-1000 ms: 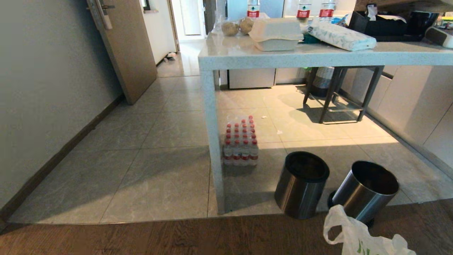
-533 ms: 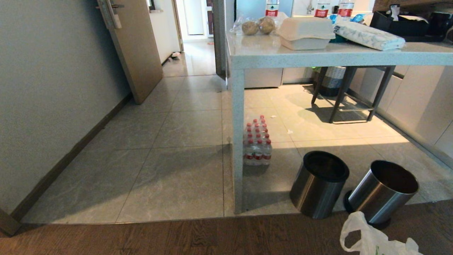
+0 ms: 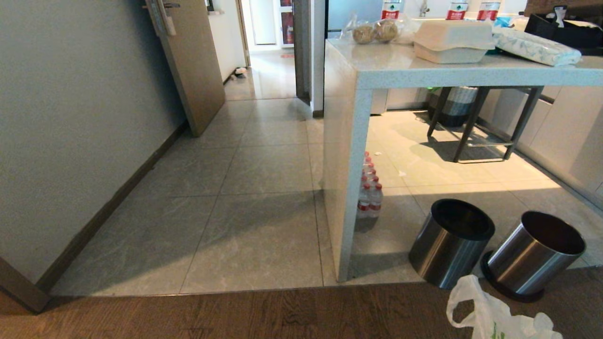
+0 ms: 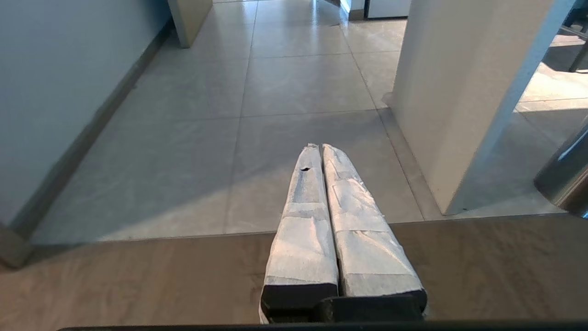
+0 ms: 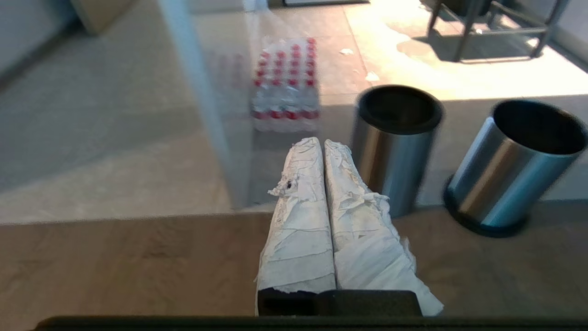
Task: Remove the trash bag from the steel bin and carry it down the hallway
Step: Put the trash bag at the door
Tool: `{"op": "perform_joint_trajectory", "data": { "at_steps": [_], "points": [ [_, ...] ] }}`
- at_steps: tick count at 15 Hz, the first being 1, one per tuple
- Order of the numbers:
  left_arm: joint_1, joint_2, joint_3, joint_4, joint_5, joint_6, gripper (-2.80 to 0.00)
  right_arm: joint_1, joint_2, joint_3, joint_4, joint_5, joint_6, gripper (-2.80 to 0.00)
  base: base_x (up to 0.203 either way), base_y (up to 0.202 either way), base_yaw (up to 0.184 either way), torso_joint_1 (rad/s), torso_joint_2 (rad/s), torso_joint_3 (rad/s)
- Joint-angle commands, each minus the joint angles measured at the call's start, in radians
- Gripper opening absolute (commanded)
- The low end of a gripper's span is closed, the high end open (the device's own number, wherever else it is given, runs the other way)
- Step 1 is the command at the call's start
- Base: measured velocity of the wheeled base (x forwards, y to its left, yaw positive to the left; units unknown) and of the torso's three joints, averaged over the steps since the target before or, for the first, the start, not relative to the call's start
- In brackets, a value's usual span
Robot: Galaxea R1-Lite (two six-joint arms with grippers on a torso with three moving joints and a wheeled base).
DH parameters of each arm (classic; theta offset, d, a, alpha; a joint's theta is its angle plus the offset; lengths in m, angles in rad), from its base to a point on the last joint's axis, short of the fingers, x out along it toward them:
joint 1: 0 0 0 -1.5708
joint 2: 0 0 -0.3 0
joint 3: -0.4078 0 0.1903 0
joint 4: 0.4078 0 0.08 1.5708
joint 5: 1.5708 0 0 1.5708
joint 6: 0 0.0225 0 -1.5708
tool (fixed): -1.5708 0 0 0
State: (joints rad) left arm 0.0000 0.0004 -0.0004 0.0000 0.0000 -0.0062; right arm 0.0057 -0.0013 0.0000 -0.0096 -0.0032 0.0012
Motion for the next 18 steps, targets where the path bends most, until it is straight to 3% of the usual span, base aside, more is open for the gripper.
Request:
{"op": "perform_joint_trajectory", "data": {
  "at_steps": [1,18],
  "points": [
    [0.000,0.001,0.000,0.002,0.000,0.000,-2.80,0.000,-0.039,0.000,-0.001,0.000,0.000,-2.80,0.000,0.192,0.000,0.002,0.00,-0.002],
    [0.000,0.001,0.000,0.002,0.000,0.000,-2.80,0.000,-0.039,0.000,-0.001,0.000,0.000,-2.80,0.000,0.193,0.001,0.002,0.00,0.003]
  ]
}}
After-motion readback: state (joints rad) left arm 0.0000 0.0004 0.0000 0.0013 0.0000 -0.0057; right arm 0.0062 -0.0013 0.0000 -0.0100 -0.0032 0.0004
